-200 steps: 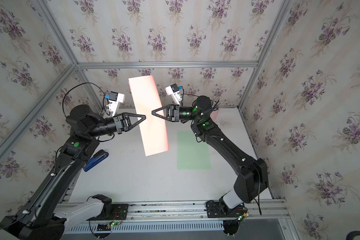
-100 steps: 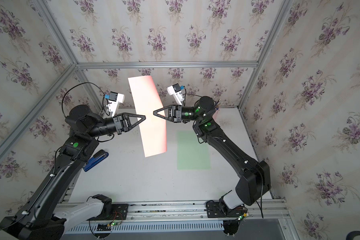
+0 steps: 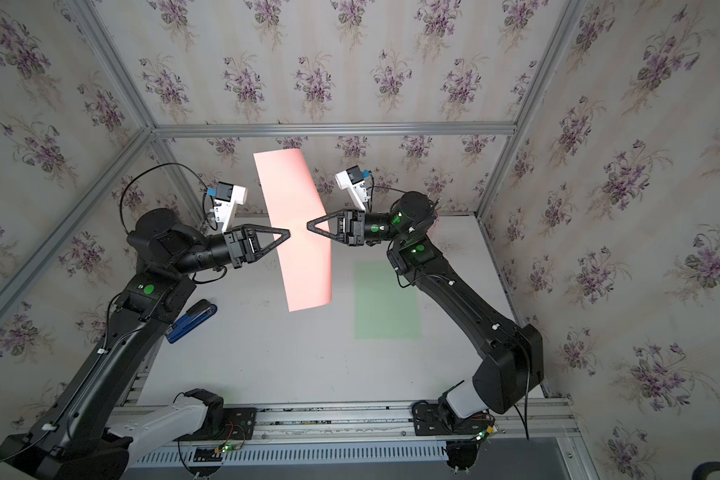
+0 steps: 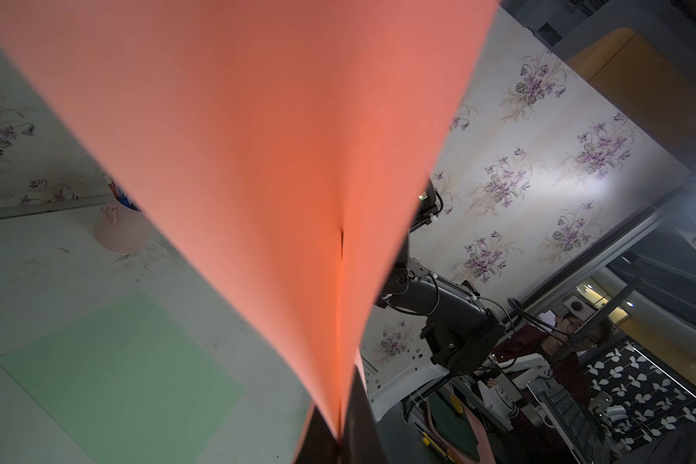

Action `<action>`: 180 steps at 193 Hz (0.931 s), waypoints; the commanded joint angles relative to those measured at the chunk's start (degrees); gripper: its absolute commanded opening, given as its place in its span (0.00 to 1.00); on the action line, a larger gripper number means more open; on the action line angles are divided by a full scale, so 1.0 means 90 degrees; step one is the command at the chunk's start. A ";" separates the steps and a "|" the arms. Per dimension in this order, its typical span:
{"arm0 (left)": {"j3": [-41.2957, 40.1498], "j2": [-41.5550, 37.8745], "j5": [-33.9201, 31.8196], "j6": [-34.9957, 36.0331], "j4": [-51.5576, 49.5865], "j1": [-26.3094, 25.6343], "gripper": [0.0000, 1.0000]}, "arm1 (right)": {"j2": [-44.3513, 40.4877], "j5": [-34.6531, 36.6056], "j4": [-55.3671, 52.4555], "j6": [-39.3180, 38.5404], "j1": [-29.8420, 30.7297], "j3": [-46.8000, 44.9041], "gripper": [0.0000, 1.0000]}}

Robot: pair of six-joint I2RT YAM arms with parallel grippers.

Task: Fold the rectangular paper in half along the long edge
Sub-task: Fold the paper.

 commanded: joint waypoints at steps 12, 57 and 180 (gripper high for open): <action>0.0041 0.0001 0.0090 0.0037 0.0204 -0.0006 0.00 | -0.0051 0.0000 0.0057 -0.0137 0.0013 -0.0012 0.00; 0.0033 0.0055 0.0133 -0.0017 0.0292 -0.0066 0.00 | 0.0071 -0.0010 0.0019 -0.0161 0.0046 0.0200 0.40; 0.0002 0.0026 0.0021 0.0090 0.0178 -0.0091 0.00 | -0.0010 0.0137 -0.1090 -0.0939 0.0064 0.0408 0.00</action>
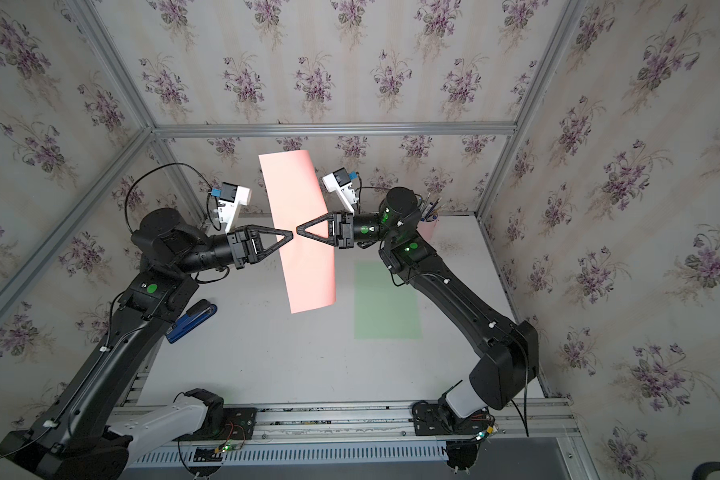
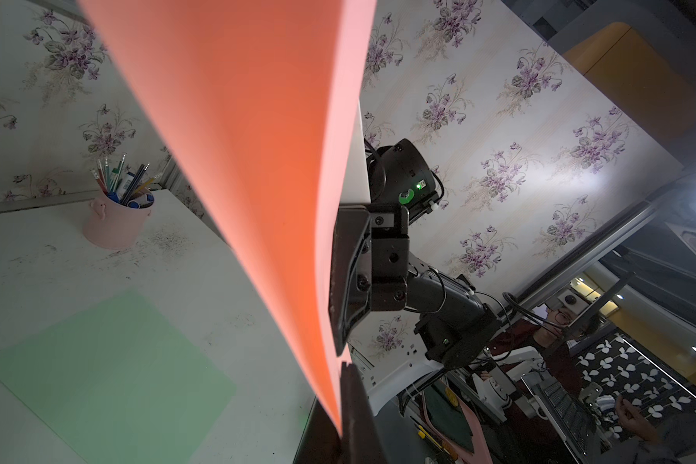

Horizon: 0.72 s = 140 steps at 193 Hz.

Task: Fold the rectangular paper in half along the long edge
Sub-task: Fold the paper.

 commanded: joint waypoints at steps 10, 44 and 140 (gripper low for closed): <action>0.0004 -0.0032 0.0016 0.0088 0.0157 0.0016 0.00 | -0.0178 0.0078 -0.0152 -0.0194 -0.0257 0.0002 0.03; 0.0004 -0.0021 0.0020 0.0055 0.0204 0.0016 0.00 | -0.0205 0.0088 -0.0271 -0.0213 -0.0283 0.0039 0.03; 0.0082 0.0009 0.0110 0.0043 0.0179 0.0018 0.00 | -0.0171 -0.0022 0.0445 0.0288 -0.0643 -0.0088 0.22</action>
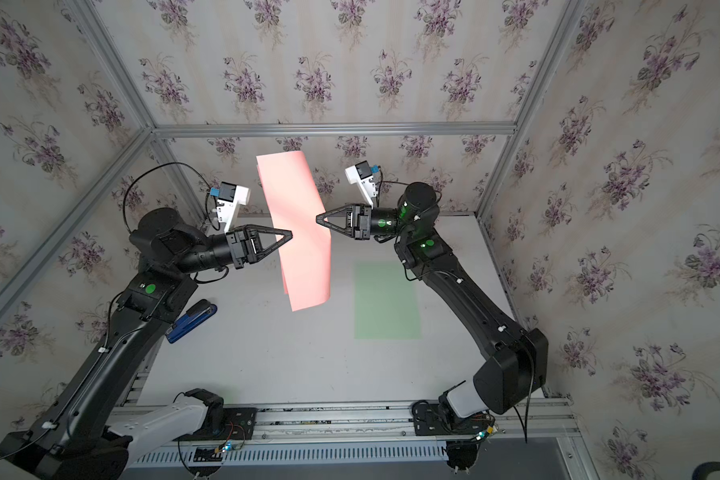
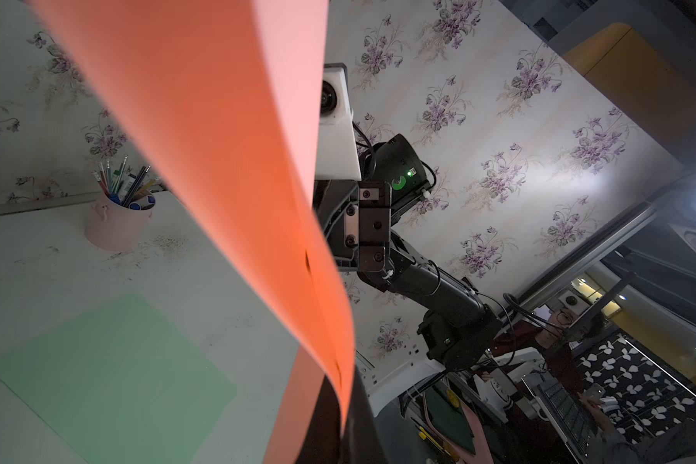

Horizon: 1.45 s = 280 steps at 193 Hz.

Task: Fold the rectangular paper in half along the long edge
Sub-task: Fold the paper.

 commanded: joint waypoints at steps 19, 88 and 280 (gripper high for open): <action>0.0021 0.0037 0.0131 -0.0003 0.0268 -0.0008 0.00 | 0.0082 -0.0035 0.0922 0.0563 0.0025 -0.0013 0.24; -0.0081 0.0082 0.0008 0.0057 0.0292 -0.0024 0.00 | 0.0184 -0.0028 0.1271 0.0839 0.0164 -0.0009 0.16; -0.0136 0.0179 -0.0184 -0.0131 0.0614 -0.0019 0.00 | 0.0010 0.0127 0.0507 0.0274 0.0473 -0.0129 0.01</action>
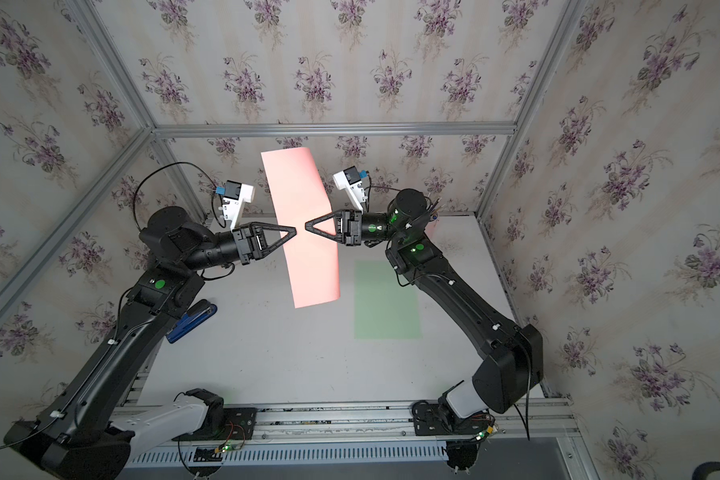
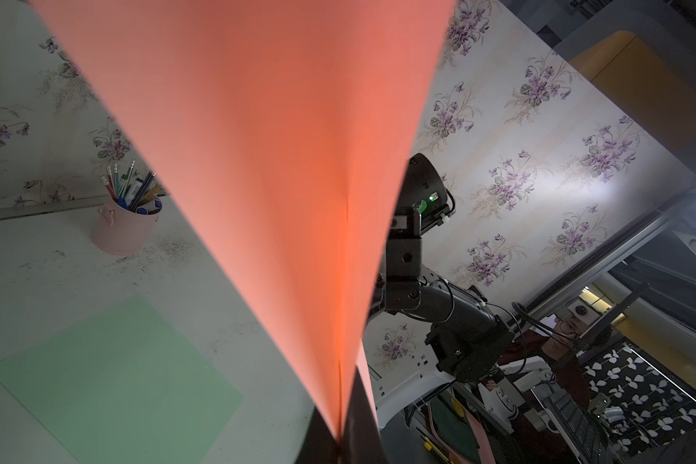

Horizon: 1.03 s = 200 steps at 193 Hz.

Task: Fold the rectangular paper in half along the long edge
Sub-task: Fold the paper.

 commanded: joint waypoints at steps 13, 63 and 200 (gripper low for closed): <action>-0.0002 -0.0027 -0.0032 -0.0067 0.0277 0.0007 0.00 | -0.0048 0.0080 -0.0121 -0.0253 0.0011 0.0056 0.00; 0.0044 -0.0124 -0.0019 -0.0022 0.0148 0.0010 0.01 | -0.0030 0.0237 -0.0335 -0.0424 0.0009 0.0120 0.00; -0.0005 -0.0069 0.0002 -0.0170 0.0378 0.0001 0.14 | 0.0039 0.0355 -0.0560 -0.0660 0.0355 0.0189 0.00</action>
